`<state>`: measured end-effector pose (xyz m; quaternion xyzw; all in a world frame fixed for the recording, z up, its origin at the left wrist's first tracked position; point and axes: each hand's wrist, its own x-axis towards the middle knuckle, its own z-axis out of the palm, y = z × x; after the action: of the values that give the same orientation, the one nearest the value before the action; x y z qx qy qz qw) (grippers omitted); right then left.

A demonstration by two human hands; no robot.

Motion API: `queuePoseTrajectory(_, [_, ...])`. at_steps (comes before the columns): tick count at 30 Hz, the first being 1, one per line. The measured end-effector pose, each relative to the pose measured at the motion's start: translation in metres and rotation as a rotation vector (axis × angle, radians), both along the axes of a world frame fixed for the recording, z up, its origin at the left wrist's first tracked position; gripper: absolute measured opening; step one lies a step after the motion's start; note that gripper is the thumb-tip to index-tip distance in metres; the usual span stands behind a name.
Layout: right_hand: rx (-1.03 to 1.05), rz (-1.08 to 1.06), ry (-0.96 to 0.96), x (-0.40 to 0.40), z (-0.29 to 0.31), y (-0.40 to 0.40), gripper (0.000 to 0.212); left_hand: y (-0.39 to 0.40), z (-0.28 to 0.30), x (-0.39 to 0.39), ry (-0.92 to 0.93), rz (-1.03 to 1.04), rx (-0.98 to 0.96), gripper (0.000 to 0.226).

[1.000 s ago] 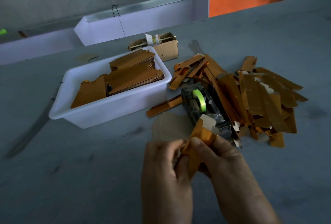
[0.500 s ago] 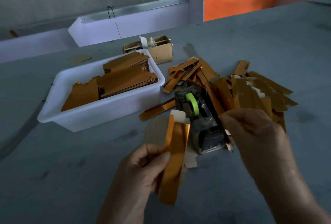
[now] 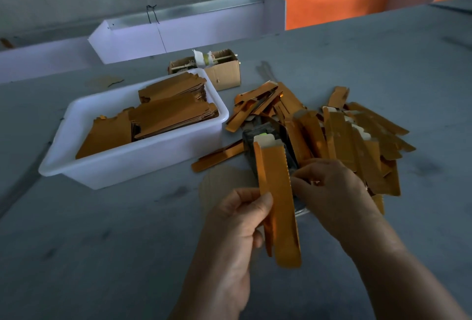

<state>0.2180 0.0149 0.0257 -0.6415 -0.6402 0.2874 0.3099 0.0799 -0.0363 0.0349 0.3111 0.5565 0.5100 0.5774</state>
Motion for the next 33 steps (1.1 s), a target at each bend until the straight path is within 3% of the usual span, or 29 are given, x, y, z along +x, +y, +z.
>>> queuePoseTrajectory(4, [-0.007,-0.007,0.088,-0.003,0.002,0.001,0.012,0.005,-0.003,0.005,0.004,0.011,0.003,0.015])
queuePoseTrajectory(8, [-0.102,-0.102,0.579,-0.008,-0.001,-0.007,0.01,0.005,-0.006,0.005,0.038,0.003,0.033,0.011])
queuePoseTrajectory(9, [-0.087,-0.125,0.611,-0.007,-0.001,-0.01,0.01,0.004,-0.007,0.005,0.04,0.004,0.034,0.011])
queuePoseTrajectory(15, [0.071,-0.151,0.155,-0.003,-0.006,-0.024,0.016,0.004,-0.006,0.003,-0.008,0.011,0.022,0.012])
queuePoseTrajectory(21, [0.121,-0.144,0.08,-0.007,-0.013,-0.027,0.024,0.003,-0.005,0.004,0.015,0.0,0.062,0.01])
queuePoseTrajectory(28, [0.205,-0.169,0.099,-0.011,-0.023,-0.03,0.025,0.01,-0.001,0.009,0.17,-0.063,0.081,0.007])
queuePoseTrajectory(30, [0.24,-0.156,-0.002,-0.011,-0.023,-0.031,0.016,0.01,-0.001,0.009,0.22,-0.079,0.084,0.009])
queuePoseTrajectory(33, [0.285,-0.147,-0.306,-0.012,-0.021,-0.031,0.005,0.01,0.0,0.01,0.262,-0.073,0.086,0.01])
